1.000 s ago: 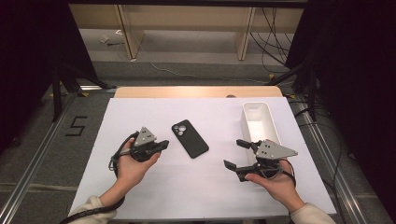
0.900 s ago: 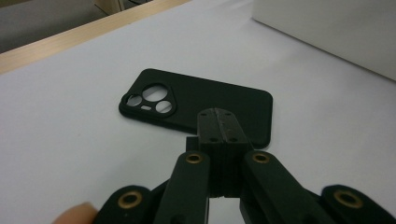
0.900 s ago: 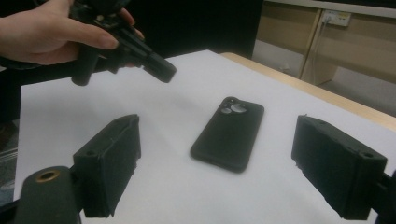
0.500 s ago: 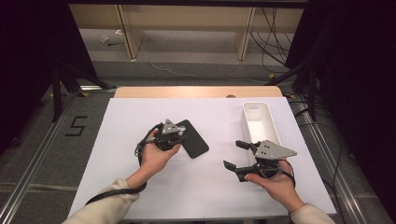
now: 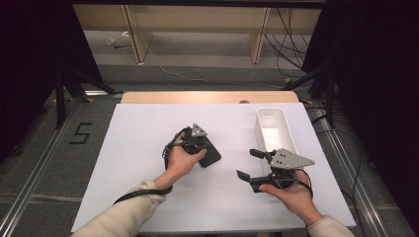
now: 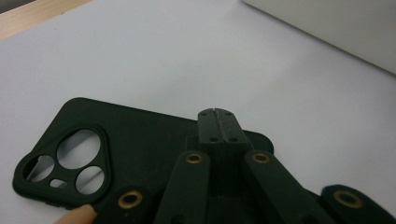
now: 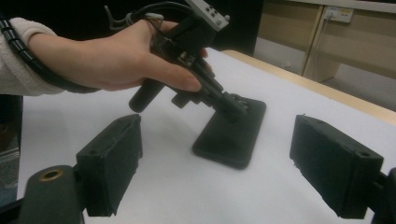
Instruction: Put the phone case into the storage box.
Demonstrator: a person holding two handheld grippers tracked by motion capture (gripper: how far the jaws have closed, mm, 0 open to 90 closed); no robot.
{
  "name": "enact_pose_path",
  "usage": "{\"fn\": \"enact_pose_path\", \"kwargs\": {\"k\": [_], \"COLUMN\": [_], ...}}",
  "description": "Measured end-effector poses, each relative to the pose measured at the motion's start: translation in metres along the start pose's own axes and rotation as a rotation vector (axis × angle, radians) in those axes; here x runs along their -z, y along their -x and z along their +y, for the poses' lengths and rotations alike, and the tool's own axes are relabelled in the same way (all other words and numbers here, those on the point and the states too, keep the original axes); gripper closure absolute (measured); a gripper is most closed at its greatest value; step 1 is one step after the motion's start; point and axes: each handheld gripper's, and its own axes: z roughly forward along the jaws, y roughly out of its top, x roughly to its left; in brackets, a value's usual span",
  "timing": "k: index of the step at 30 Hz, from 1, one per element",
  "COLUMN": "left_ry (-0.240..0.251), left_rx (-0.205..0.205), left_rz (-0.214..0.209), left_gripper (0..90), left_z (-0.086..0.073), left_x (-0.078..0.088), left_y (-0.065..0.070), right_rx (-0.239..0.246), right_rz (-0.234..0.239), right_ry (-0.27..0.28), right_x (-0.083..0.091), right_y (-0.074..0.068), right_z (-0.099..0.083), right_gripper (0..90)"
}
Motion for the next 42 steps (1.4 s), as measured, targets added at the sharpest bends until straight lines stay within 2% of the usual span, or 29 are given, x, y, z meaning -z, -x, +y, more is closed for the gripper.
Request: {"fn": "enact_pose_path", "kwargs": {"k": [4, 15, 22, 25, 33, 35, 42], "left_ry": [-0.022, -0.066, -0.089, -0.108, -0.129, -0.148, -0.187], "left_rx": [-0.002, -0.032, -0.024, -0.040, -0.049, -0.031, -0.039], "left_rz": [0.001, 0.002, -0.008, -0.001, 0.003, 0.014, 0.020], "left_gripper": [90.0, 90.0, 90.0, 90.0, 90.0, 90.0, 90.0], "left_z": [0.003, 0.011, 0.013, 0.013, 0.014, 0.015, 0.013], "left_x": [-0.012, -0.032, -0.043, -0.050, -0.053, -0.052, -0.045], "left_y": [0.002, 0.009, 0.013, 0.017, 0.019, 0.019, 0.019], "right_rx": [-0.002, -0.003, -0.008, -0.006, -0.008, -0.009, -0.011], "right_rz": [0.002, 0.002, 0.006, 0.007, 0.009, 0.009, 0.006], "right_ry": [0.003, 0.005, 0.006, 0.007, 0.008, 0.009, 0.010], "right_x": [0.000, 0.000, 0.000, 0.000, 0.000, 0.000, 0.001], "right_y": [0.000, 0.000, 0.001, 0.001, 0.001, 0.001, 0.001], "right_z": [0.000, 0.000, -0.001, -0.001, -0.001, -0.001, -0.001], "right_gripper": [18.1, 18.0, 17.7, 17.7, 17.7, 17.7, 17.7]}}
